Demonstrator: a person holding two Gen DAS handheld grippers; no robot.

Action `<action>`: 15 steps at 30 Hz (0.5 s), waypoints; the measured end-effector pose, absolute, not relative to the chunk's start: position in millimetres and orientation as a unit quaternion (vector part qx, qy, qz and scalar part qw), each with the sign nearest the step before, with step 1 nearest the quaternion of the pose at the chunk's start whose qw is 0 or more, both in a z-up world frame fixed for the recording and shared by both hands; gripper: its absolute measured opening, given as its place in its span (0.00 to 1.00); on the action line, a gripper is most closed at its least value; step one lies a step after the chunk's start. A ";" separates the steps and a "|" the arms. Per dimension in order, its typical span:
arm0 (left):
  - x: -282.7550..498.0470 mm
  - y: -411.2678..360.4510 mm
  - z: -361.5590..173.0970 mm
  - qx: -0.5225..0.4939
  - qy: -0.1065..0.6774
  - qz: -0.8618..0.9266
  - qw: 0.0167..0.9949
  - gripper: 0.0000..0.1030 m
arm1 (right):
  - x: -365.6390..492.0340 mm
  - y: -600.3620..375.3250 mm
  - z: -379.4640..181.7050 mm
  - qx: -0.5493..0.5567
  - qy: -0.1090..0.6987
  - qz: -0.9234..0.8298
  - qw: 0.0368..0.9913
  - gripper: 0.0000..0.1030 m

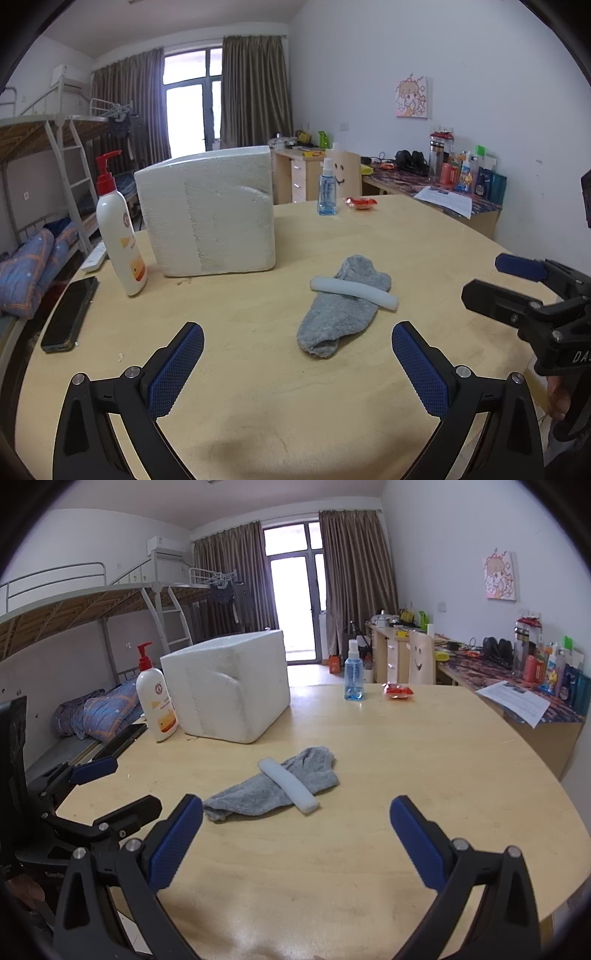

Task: Organize soft objects
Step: 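Move both tools back toward the grey sock and white foam strip, then close the right tool on the white foam strip lying on the sock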

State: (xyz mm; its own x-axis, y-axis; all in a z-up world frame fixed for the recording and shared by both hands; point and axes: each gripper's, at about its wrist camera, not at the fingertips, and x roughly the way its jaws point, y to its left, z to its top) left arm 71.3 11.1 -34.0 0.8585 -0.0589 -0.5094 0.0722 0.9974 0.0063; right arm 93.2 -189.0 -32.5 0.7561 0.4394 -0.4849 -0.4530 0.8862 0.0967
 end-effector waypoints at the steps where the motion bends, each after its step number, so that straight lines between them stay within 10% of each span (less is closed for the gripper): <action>1: 73.3 12.0 -34.0 0.011 0.264 -0.033 0.964 0.99 | 95.4 -188.6 -34.4 -0.013 0.259 0.241 0.935 0.99; 15: 101.8 21.2 -38.3 -0.009 0.286 -0.052 0.957 0.99 | 120.5 -182.7 -44.8 -0.030 0.282 0.242 0.928 0.93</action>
